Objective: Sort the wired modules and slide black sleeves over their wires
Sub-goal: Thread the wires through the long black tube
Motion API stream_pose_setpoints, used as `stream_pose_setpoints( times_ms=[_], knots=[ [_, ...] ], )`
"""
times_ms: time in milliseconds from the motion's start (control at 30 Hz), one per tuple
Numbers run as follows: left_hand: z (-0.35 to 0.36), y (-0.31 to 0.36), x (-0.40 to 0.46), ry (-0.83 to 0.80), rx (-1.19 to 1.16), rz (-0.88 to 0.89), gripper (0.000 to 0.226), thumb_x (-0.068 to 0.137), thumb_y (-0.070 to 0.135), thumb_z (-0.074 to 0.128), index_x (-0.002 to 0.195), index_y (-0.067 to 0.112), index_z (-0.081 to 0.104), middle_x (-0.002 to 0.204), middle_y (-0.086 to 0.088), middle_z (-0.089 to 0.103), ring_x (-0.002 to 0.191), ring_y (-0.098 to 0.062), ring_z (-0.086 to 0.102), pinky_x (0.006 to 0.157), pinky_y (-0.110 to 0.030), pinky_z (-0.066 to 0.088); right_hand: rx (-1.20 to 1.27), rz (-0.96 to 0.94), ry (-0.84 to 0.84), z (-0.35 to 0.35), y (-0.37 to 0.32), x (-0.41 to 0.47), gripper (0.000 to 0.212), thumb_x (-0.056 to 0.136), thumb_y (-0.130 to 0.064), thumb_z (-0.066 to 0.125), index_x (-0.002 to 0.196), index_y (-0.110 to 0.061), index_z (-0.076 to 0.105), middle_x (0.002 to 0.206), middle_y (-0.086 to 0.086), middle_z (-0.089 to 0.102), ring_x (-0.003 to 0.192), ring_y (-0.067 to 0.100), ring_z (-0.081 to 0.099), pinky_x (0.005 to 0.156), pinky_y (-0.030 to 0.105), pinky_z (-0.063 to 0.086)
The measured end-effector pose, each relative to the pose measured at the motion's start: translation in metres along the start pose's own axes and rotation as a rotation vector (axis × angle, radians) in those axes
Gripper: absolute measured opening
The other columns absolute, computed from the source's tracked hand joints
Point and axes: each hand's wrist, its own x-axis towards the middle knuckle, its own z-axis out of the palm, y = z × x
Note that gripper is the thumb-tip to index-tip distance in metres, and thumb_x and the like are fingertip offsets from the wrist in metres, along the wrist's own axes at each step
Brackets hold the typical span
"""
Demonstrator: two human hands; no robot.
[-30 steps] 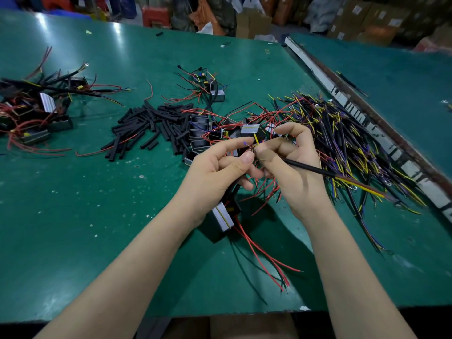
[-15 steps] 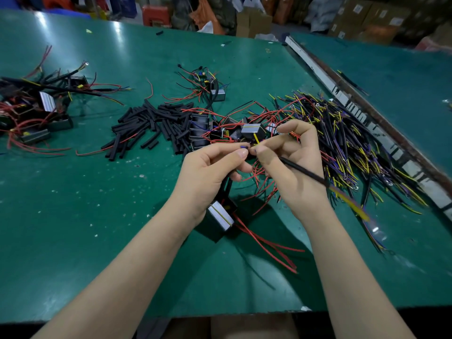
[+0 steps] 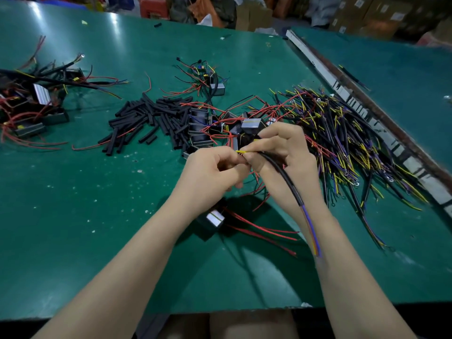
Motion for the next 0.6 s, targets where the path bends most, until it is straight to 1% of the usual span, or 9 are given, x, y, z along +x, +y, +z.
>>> stream_pose_setpoints(
  times_ms=[67, 100, 167, 267, 333, 433, 500, 600],
  knots=[
    [-0.004, 0.002, -0.001, -0.082, 0.034, 0.021, 0.014, 0.083, 0.010, 0.068, 0.071, 0.019, 0.067, 0.047, 0.008, 0.058, 0.043, -0.003, 0.046, 0.047, -0.015, 0.038, 0.083, 0.036, -0.043, -0.002, -0.002, 0.002, 0.042, 0.082, -0.001, 0.067, 0.102, -0.031, 0.045, 0.082, -0.006, 0.071, 0.083, 0.016, 0.069, 0.080, 0.038, 0.055],
    [-0.007, 0.004, -0.001, -0.115, 0.023, 0.026, 0.017, 0.084, 0.006, 0.066, 0.071, 0.018, 0.068, 0.046, 0.008, 0.057, 0.043, -0.002, 0.047, 0.047, -0.014, 0.038, 0.141, 0.049, -0.066, -0.005, -0.003, 0.004, 0.042, 0.081, -0.001, 0.067, 0.103, -0.029, 0.045, 0.080, -0.004, 0.071, 0.083, 0.018, 0.069, 0.080, 0.037, 0.054],
    [-0.010, 0.009, -0.003, -0.191, -0.066, 0.033, 0.020, 0.083, 0.002, 0.066, 0.072, 0.018, 0.068, 0.046, 0.008, 0.056, 0.043, -0.001, 0.050, 0.046, -0.013, 0.038, 0.257, 0.069, -0.110, -0.012, -0.003, 0.006, 0.042, 0.081, 0.000, 0.069, 0.106, -0.025, 0.046, 0.079, -0.003, 0.072, 0.081, 0.015, 0.068, 0.076, 0.028, 0.053],
    [-0.011, 0.014, -0.005, -0.262, -0.211, 0.033, 0.015, 0.081, 0.004, 0.066, 0.074, 0.017, 0.068, 0.048, 0.006, 0.055, 0.046, -0.002, 0.052, 0.047, -0.013, 0.039, 0.462, 0.128, -0.148, -0.020, -0.005, 0.008, 0.033, 0.083, -0.004, 0.067, 0.106, -0.022, 0.051, 0.081, 0.001, 0.073, 0.074, 0.011, 0.068, 0.067, 0.020, 0.050],
    [-0.009, 0.015, -0.007, -0.267, -0.224, 0.036, 0.017, 0.086, 0.002, 0.062, 0.077, 0.015, 0.067, 0.050, 0.006, 0.057, 0.048, -0.001, 0.051, 0.049, -0.012, 0.039, 0.518, 0.141, -0.151, -0.023, -0.005, 0.008, 0.026, 0.085, -0.010, 0.065, 0.105, -0.024, 0.056, 0.084, 0.002, 0.073, 0.071, 0.011, 0.066, 0.064, 0.020, 0.049],
    [-0.008, 0.015, -0.006, -0.226, -0.237, 0.045, 0.018, 0.090, 0.005, 0.058, 0.080, 0.015, 0.067, 0.054, 0.005, 0.061, 0.049, -0.002, 0.049, 0.051, -0.013, 0.040, 0.571, 0.177, -0.172, -0.027, -0.004, 0.009, 0.022, 0.083, -0.022, 0.066, 0.103, -0.028, 0.060, 0.089, 0.002, 0.072, 0.072, 0.015, 0.065, 0.067, 0.024, 0.052],
    [-0.008, 0.014, -0.005, -0.184, -0.245, 0.047, 0.016, 0.089, 0.006, 0.059, 0.079, 0.016, 0.067, 0.054, 0.006, 0.061, 0.048, -0.002, 0.047, 0.050, -0.013, 0.039, 0.567, 0.197, -0.172, -0.029, -0.004, 0.008, 0.024, 0.082, -0.021, 0.066, 0.103, -0.023, 0.058, 0.091, 0.003, 0.072, 0.073, 0.014, 0.067, 0.068, 0.025, 0.054],
    [-0.009, 0.011, -0.004, -0.188, -0.170, 0.026, 0.006, 0.079, 0.020, 0.062, 0.076, 0.019, 0.067, 0.052, 0.008, 0.059, 0.049, -0.007, 0.042, 0.048, -0.015, 0.034, 0.468, 0.165, -0.175, -0.028, -0.003, 0.007, 0.024, 0.083, -0.011, 0.064, 0.103, -0.018, 0.053, 0.089, 0.003, 0.073, 0.071, 0.014, 0.067, 0.066, 0.025, 0.054]
  ],
)
